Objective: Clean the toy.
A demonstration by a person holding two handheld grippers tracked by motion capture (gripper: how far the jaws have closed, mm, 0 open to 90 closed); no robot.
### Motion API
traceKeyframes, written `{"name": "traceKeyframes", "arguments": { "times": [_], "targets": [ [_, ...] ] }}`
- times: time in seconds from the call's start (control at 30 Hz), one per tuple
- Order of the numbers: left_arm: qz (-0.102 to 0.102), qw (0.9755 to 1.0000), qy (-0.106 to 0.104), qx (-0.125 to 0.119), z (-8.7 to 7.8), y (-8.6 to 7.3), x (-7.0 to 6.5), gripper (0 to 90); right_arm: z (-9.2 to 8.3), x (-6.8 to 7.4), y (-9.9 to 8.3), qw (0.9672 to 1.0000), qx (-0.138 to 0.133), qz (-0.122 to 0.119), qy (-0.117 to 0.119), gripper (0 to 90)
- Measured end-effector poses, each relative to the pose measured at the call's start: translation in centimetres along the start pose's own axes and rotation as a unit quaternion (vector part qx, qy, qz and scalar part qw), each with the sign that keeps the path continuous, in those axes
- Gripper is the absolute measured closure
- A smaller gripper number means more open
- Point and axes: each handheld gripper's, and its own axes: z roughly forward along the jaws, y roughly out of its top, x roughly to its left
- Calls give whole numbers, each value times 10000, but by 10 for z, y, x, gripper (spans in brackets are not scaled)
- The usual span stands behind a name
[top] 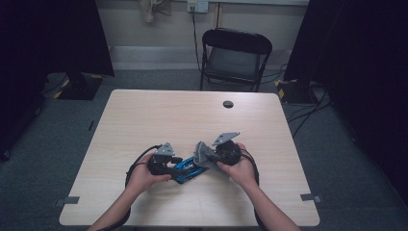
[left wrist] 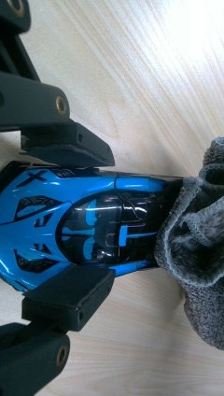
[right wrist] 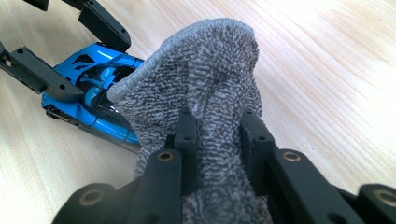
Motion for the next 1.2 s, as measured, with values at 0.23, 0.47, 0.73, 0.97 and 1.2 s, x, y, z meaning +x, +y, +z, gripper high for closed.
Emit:
{"name": "traceKeyframes", "arguments": {
  "times": [0.23,0.47,0.73,0.97,1.2],
  "targets": [
    [57,10000,27,3,-1,0,-1,400,-8,1,2,9999,-117,-5,5,730],
    [163,9998,75,45,-2,1,-2,416,-27,4,-7,9995,-271,-56,121,730],
    [215,9997,136,56,-2,2,-3,420,-44,20,-22,9986,-341,-258,301,731],
    [343,9991,209,108,-3,4,-6,429,-42,40,-32,9974,-167,-454,543,731],
    [371,9990,209,105,-3,4,-7,430,-18,63,-35,9931,146,-775,867,730]
  ]
}}
